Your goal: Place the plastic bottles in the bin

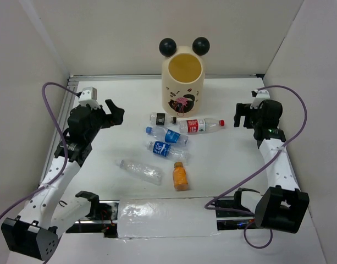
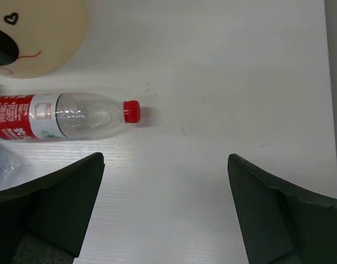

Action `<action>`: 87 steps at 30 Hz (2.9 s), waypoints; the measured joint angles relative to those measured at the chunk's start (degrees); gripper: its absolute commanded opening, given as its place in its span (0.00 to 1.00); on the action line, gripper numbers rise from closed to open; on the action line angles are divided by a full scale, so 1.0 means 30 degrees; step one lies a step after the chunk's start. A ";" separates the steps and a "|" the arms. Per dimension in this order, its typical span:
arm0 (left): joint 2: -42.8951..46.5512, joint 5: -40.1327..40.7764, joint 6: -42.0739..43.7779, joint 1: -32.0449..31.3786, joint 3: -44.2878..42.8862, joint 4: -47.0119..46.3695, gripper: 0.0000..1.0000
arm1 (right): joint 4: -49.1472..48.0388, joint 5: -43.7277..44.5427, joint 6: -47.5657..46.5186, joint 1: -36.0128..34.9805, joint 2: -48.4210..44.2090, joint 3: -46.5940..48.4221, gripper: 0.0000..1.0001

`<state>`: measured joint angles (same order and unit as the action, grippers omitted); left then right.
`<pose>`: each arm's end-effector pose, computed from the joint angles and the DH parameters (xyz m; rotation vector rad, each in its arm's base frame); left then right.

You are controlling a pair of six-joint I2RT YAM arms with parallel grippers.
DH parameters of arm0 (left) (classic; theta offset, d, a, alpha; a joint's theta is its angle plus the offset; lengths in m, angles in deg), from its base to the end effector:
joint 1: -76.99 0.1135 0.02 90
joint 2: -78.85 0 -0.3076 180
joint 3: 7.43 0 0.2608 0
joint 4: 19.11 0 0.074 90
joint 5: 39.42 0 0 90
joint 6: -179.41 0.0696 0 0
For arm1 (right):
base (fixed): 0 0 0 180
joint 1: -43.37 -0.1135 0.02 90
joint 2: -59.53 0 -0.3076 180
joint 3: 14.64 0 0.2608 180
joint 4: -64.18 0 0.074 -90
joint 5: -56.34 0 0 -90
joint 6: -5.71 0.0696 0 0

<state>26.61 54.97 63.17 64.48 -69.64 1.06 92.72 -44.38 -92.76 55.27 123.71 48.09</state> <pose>0.2253 -0.0445 0.3764 -0.2674 1.7473 -0.4262 0.2669 -0.0430 0.3126 -0.0504 2.0836 -0.0203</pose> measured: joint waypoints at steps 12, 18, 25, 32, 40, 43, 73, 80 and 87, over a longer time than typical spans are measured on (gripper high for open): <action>-0.1173 -0.4626 -0.0189 -0.0015 0.0962 0.2339 0.00 | 0.2040 -0.6608 -0.6193 0.0007 -0.0750 -0.0007 0.44; -0.1872 -0.5836 -0.0233 -0.1056 0.1173 0.2280 0.89 | 0.4830 -1.2517 -1.6466 0.0007 -0.0568 -0.0233 1.00; -0.2324 -0.5697 -0.0313 -0.2688 0.1880 0.2353 0.92 | 0.5603 -1.5373 -2.2993 -0.1406 0.4051 0.0641 1.00; -0.3075 -0.5399 -0.0321 -0.3235 0.1974 0.2288 0.92 | 0.4255 -1.4535 -2.5339 -0.3446 0.8568 0.1858 1.00; -0.3344 -0.4867 -0.0379 -0.3417 0.2047 0.2280 0.92 | 0.2667 -1.2721 -2.6374 -0.4495 1.1963 0.4248 1.00; -0.3344 -0.4692 -0.0393 -0.3483 0.2055 0.2295 0.92 | 0.2572 -1.1985 -2.6607 -0.5107 1.2866 0.4925 1.00; 0.0816 -0.2237 -0.6149 -0.4524 0.2798 0.4721 0.91 | 1.0899 -2.0043 -2.5551 -0.6149 0.7002 1.3347 0.36; 0.2820 -0.1880 -0.9872 -0.4524 0.2805 0.6142 0.90 | 0.6513 -2.3416 -2.2637 -0.9311 0.9165 1.7405 0.36; 0.3198 -0.1865 -1.0979 -0.4524 0.2943 0.6863 0.90 | 0.5056 -2.4378 -2.3882 -0.9792 1.4622 2.2527 0.39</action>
<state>36.20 49.37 30.23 50.90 -60.81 21.65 107.89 -117.51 -164.40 25.90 167.58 115.67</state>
